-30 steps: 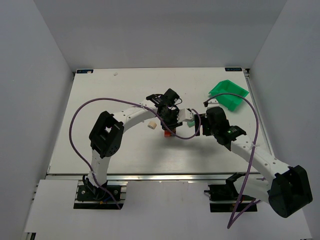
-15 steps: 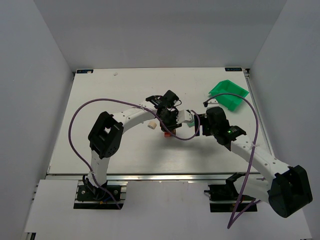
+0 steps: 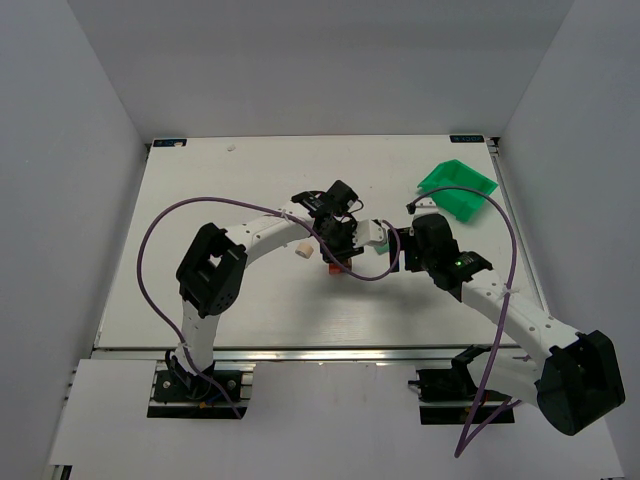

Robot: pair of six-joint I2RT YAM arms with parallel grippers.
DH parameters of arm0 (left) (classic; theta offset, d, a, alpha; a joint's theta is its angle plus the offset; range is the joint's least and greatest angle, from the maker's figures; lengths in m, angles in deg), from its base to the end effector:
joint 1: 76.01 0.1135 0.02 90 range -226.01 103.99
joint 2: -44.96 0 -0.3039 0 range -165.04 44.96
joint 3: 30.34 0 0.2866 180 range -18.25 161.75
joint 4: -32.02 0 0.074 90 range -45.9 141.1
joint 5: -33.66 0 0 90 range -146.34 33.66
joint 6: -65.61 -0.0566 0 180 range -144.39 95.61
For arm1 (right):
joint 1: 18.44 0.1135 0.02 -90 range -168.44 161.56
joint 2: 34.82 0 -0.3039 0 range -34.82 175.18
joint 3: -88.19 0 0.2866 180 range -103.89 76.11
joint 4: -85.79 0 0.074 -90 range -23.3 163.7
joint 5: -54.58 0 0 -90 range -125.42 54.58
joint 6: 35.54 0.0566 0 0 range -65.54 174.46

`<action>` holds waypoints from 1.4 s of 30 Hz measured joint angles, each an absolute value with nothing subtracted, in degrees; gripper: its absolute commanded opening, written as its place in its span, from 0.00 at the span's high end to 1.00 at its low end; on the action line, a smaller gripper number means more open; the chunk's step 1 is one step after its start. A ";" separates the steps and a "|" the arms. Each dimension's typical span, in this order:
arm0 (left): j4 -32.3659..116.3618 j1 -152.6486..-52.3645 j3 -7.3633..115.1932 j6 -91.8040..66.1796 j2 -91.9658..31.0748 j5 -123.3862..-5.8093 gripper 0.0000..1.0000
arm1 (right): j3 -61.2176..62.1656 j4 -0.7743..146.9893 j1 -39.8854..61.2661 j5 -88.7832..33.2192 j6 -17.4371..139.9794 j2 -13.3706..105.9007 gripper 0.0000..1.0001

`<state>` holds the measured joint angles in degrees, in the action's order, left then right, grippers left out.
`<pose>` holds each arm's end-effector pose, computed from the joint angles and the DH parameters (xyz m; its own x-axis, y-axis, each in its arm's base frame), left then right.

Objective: Build the wood block tower

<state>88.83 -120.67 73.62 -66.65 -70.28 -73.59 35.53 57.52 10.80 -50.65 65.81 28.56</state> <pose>0.3285 -0.3482 0.2135 0.0160 0.8872 -0.4612 0.9989 0.0066 0.0473 0.2388 0.1167 0.2510 -0.5960 -0.1160 -0.7946 -0.1794 0.9837 -0.0091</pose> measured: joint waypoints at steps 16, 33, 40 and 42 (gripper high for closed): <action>89.09 -120.76 73.60 -67.00 -70.28 -73.72 0.79 | 35.53 57.52 10.75 -50.45 65.83 28.56 0.11; 88.46 -120.76 72.03 -67.15 -69.17 -73.70 0.36 | 35.53 57.52 10.47 -50.45 65.90 28.56 0.11; 86.49 -120.76 71.39 -66.94 -67.74 -73.72 0.25 | 35.53 57.52 10.45 -50.45 66.01 28.56 0.11; 85.88 -120.76 71.39 -67.22 -67.20 -73.70 0.02 | 35.53 57.52 10.45 -50.43 65.96 28.56 0.11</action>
<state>85.88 -120.76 71.39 -67.22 -67.20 -73.70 35.53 57.52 10.45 -50.43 65.96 28.56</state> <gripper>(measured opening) 0.825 0.895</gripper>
